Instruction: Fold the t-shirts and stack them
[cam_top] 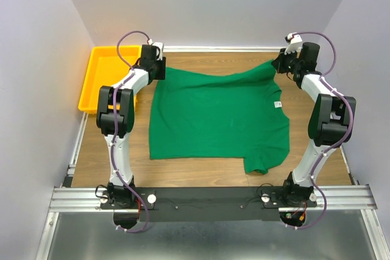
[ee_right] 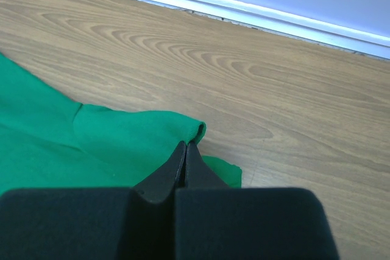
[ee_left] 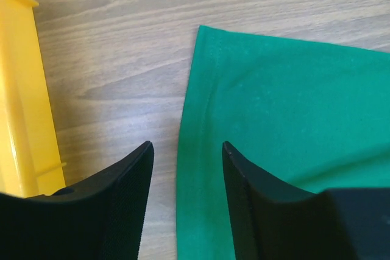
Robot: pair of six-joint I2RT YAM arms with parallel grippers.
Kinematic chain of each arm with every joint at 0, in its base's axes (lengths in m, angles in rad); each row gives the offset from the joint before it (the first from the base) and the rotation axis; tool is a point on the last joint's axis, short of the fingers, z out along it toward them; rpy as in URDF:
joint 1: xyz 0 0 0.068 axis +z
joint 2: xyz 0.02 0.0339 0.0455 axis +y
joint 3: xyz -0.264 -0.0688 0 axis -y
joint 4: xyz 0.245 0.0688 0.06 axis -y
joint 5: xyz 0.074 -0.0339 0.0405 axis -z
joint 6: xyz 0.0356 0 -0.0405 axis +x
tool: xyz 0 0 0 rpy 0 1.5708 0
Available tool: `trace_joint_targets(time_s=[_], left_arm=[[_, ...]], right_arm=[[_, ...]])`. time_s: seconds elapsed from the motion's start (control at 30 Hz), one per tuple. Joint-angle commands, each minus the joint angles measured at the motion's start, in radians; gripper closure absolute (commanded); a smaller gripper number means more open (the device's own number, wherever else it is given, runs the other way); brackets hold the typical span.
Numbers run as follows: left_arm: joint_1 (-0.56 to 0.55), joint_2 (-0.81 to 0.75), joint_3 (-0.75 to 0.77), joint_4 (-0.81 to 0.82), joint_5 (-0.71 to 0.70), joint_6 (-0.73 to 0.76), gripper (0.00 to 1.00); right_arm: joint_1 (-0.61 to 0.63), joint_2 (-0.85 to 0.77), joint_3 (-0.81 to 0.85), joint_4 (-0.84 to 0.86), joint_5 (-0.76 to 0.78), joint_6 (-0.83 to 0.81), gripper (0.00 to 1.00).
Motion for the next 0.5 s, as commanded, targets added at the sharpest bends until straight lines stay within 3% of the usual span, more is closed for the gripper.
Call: trace_joint_targets(time_s=[0.0,0.47], left_arm=[[0.017,-0.063,0.020,-0.023,-0.007,-0.026,0.41],[0.058,0.310,0.485,-0.270,0.268,-0.190,0.43]], right_arm=[[-0.019,-0.016,0.019,-0.007,0.062,-0.020,0.99],[-0.028,0.036,0.049,-0.015,0.021,-0.016,0.99]])
